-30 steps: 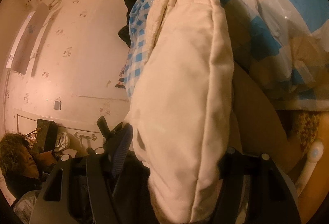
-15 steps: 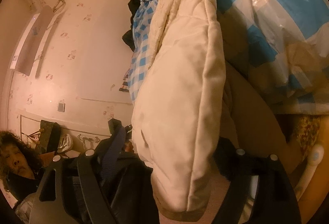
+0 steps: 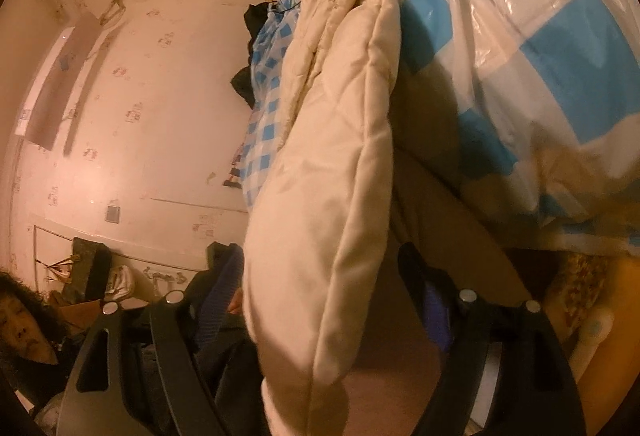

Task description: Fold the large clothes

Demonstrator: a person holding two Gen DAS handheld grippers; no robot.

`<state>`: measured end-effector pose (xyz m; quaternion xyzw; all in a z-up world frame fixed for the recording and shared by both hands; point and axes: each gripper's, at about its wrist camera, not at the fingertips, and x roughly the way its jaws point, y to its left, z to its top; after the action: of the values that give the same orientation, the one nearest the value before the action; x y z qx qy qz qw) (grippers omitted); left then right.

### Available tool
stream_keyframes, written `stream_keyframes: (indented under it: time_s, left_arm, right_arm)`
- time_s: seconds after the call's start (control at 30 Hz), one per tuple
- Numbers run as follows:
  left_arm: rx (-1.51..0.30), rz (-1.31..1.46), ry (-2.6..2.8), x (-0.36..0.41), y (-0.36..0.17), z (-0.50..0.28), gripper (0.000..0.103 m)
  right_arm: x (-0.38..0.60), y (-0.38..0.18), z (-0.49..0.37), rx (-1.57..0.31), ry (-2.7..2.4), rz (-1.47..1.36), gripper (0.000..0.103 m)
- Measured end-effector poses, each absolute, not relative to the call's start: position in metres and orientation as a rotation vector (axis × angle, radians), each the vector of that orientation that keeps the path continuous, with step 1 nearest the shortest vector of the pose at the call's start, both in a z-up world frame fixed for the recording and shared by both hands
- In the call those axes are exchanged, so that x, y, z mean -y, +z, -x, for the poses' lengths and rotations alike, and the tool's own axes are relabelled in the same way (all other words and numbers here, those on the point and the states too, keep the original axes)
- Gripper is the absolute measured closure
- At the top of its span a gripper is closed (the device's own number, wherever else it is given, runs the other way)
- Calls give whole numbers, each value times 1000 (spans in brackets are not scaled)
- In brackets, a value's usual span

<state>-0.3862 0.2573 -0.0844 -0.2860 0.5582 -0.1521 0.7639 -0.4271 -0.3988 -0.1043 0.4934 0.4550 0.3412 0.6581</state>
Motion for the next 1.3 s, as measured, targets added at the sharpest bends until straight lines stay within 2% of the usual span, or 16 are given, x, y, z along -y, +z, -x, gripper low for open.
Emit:
stream_keyframes:
  time_s: [0.2,0.63,1.3]
  left_arm:
    - [-1242,432,-255,-237,-76,381,25]
    - [-1206,127,-179,-203,-52,387,25]
    - [-1160,24,-186,-195,-49,391,22]
  right_arm:
    - [388,-93,427,-1050,766,-1005,26]
    - [380,-89,418,-1088,750,-947,26]
    - [368,-81,407,-1176,725,-890,26]
